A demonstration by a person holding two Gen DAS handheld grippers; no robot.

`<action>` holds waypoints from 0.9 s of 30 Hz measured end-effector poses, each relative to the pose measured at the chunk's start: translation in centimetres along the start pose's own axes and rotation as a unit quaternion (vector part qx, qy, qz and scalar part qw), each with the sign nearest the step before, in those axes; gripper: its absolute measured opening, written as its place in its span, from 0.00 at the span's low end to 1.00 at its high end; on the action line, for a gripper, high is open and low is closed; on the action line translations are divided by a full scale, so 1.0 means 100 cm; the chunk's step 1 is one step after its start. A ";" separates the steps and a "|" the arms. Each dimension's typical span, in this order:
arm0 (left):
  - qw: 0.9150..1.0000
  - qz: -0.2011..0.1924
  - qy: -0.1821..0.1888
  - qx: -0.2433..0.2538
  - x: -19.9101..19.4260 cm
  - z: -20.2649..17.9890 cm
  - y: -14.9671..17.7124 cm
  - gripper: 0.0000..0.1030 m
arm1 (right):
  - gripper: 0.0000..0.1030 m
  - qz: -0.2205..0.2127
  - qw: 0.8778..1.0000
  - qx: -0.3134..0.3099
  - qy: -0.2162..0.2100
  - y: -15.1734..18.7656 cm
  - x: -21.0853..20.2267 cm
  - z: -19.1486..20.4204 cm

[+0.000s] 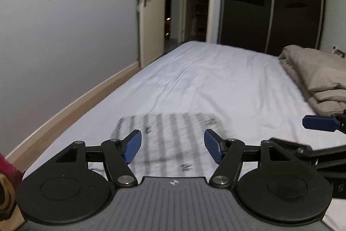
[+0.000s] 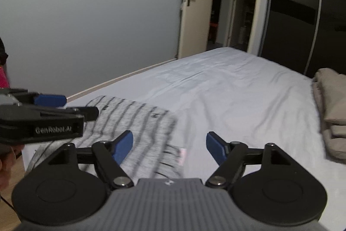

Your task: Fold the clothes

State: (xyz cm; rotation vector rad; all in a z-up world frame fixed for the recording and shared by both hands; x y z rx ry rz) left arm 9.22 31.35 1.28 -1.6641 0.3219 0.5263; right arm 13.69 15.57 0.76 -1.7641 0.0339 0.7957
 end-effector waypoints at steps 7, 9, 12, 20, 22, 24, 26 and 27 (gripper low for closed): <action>0.998 -0.024 0.042 0.047 -0.035 -0.081 -0.019 0.73 | 0.83 -0.006 0.998 0.003 0.059 0.008 -0.069 -0.074; 0.995 -0.039 0.047 0.078 -0.042 -0.106 -0.020 0.74 | 0.86 -0.005 0.997 0.014 0.073 0.016 -0.090 -0.099; 0.989 -0.062 0.057 0.119 -0.054 -0.145 -0.016 0.74 | 0.89 -0.001 0.995 0.032 0.095 0.033 -0.118 -0.133; 0.985 -0.060 0.119 0.114 -0.061 -0.225 0.007 0.75 | 0.94 0.013 0.986 0.078 0.149 0.102 -0.179 -0.194; 0.983 -0.055 0.130 0.116 -0.058 -0.242 0.016 0.75 | 0.94 0.019 0.983 0.085 0.163 0.119 -0.188 -0.204; 0.983 -0.046 0.139 0.110 -0.053 -0.256 0.028 0.75 | 0.94 0.023 0.979 0.100 0.175 0.135 -0.194 -0.212; 0.985 -0.031 0.141 0.097 -0.051 -0.266 0.042 0.75 | 0.94 0.029 0.975 0.125 0.184 0.149 -0.195 -0.221; 0.986 -0.023 0.140 0.090 -0.050 -0.271 0.049 0.75 | 0.94 0.032 0.972 0.138 0.187 0.157 -0.196 -0.226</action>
Point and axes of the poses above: each gripper's, at about its wrist camera, not at the fingertips, and x roughly the way its jaws point, z to its left, y to its underside, the point moved 4 cm from there along x, roughly the way its jaws point, and after that the axes turned 8 degrees about y, right-handed, at the moved point
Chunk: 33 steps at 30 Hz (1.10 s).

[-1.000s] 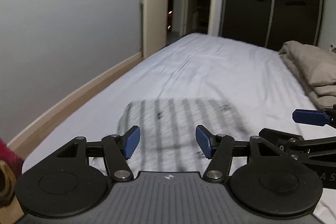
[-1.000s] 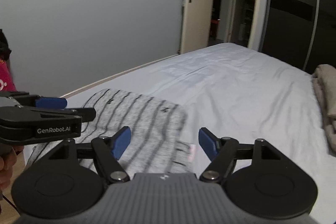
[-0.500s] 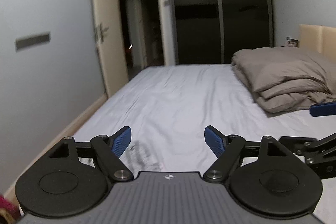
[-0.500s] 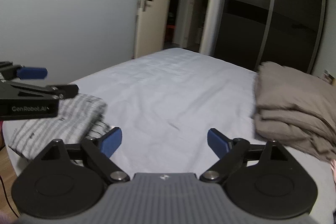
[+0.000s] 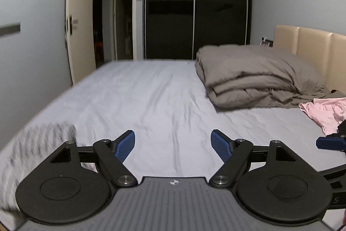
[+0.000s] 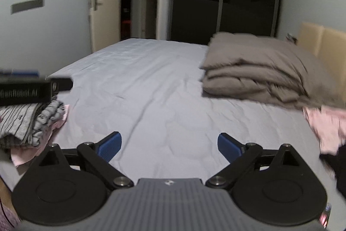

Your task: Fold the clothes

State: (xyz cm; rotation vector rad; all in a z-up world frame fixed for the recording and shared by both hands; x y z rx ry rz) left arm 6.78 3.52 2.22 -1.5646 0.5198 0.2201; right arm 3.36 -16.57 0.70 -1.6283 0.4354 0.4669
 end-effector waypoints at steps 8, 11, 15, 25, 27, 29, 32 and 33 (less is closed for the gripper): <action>0.998 0.046 -0.041 0.025 0.038 -0.023 0.046 0.75 | 0.94 0.027 0.998 0.043 0.029 0.047 0.020 -0.022; 0.996 0.071 -0.042 0.020 0.044 -0.031 0.062 0.75 | 0.94 0.052 0.996 0.061 0.026 0.064 0.033 -0.024; 0.995 0.091 -0.039 0.025 0.054 -0.037 0.071 0.75 | 0.94 0.075 0.995 0.062 0.017 0.078 0.044 -0.024; 0.992 0.125 -0.030 0.018 0.066 -0.042 0.079 0.75 | 0.94 0.063 0.996 0.068 0.008 0.066 0.048 -0.020; 0.991 0.127 -0.032 0.021 0.066 -0.043 0.079 0.75 | 0.94 0.059 0.996 0.062 0.010 0.064 0.048 -0.018; 0.991 0.127 -0.032 0.022 0.064 -0.043 0.080 0.75 | 0.94 0.058 0.997 0.058 0.010 0.063 0.048 -0.017; 0.991 0.128 -0.032 0.022 0.061 -0.044 0.080 0.75 | 0.94 0.058 0.996 0.064 0.010 0.062 0.049 -0.018; 0.991 0.128 -0.031 0.023 0.060 -0.044 0.081 0.75 | 0.94 0.059 0.996 0.066 0.011 0.062 0.049 -0.019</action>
Point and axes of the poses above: each gripper's, at about its wrist camera, not at the fingertips, and x roughly the way its jaws point, z to its left, y to its underside, the point moved 4 cm from there along x, roughly the way its jaws point, and after that the axes turned 8 degrees about y, right-handed, at the moved point
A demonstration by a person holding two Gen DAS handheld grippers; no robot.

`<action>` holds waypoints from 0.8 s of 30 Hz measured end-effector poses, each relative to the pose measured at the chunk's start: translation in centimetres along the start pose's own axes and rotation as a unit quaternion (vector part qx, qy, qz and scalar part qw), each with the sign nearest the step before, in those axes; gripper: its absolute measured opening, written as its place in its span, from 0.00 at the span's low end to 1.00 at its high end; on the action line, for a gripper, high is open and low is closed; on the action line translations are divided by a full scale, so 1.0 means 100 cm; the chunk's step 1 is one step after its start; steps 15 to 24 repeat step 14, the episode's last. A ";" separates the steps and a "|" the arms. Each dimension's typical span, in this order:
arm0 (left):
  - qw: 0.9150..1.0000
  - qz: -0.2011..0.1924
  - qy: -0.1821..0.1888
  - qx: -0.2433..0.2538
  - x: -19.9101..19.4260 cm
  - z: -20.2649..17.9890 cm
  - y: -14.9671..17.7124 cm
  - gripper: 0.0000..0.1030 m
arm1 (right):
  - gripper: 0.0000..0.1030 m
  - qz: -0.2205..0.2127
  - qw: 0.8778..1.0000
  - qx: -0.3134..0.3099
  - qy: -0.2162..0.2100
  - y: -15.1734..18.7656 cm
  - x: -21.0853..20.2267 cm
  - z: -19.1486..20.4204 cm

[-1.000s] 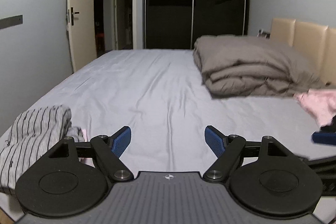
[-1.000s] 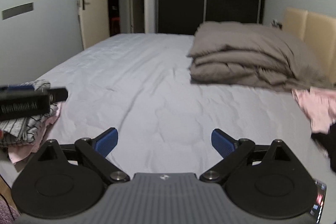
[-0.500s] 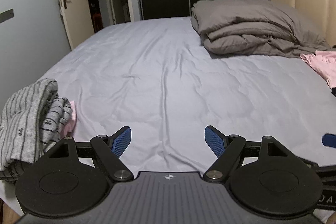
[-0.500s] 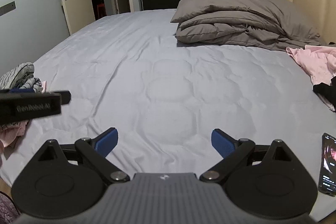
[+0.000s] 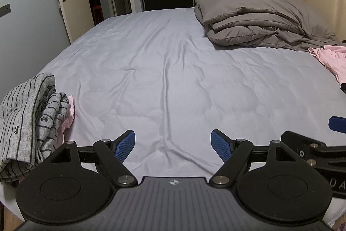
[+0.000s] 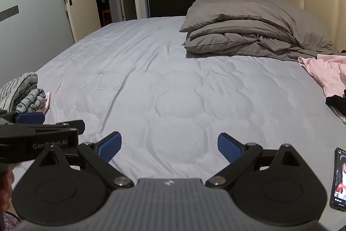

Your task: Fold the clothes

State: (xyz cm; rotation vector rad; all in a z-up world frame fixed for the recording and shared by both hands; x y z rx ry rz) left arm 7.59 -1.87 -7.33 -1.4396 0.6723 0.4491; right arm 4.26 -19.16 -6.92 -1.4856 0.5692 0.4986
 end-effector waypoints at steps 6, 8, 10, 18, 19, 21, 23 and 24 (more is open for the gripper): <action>1.000 -0.001 -0.001 -0.001 -0.005 0.001 0.002 0.75 | 0.94 -0.003 1.000 0.006 -0.001 -0.002 -0.004 -0.002; 1.000 -0.003 0.001 -0.002 -0.006 0.001 0.002 0.75 | 0.94 -0.005 1.000 0.005 -0.002 -0.003 -0.006 -0.001; 1.000 -0.005 0.003 -0.001 -0.007 0.001 0.002 0.75 | 0.94 -0.005 1.000 0.004 -0.003 -0.004 -0.006 -0.001; 1.000 -0.007 0.005 -0.004 -0.007 0.000 0.001 0.75 | 0.94 -0.003 1.000 0.002 -0.003 -0.004 -0.005 0.000; 1.000 -0.007 0.005 -0.004 -0.007 0.000 0.001 0.75 | 0.94 -0.003 1.000 0.002 -0.003 -0.004 -0.005 0.000; 1.000 -0.007 0.005 -0.004 -0.007 0.000 0.001 0.75 | 0.94 -0.003 1.000 0.002 -0.003 -0.004 -0.005 0.000; 1.000 -0.007 0.005 -0.004 -0.007 0.000 0.001 0.75 | 0.94 -0.003 1.000 0.002 -0.003 -0.004 -0.005 0.000; 1.000 -0.007 0.005 -0.004 -0.007 0.000 0.001 0.75 | 0.94 -0.003 1.000 0.002 -0.003 -0.004 -0.005 0.000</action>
Point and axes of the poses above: each gripper's, at about its wrist camera, not at the fingertips, and x roughly the way its jaws point, z to its left, y to its underside, the point moved 4 cm from there along x, roughly the way its jaws point, and after that the axes turned 8 degrees about y, right-handed, at the moved point
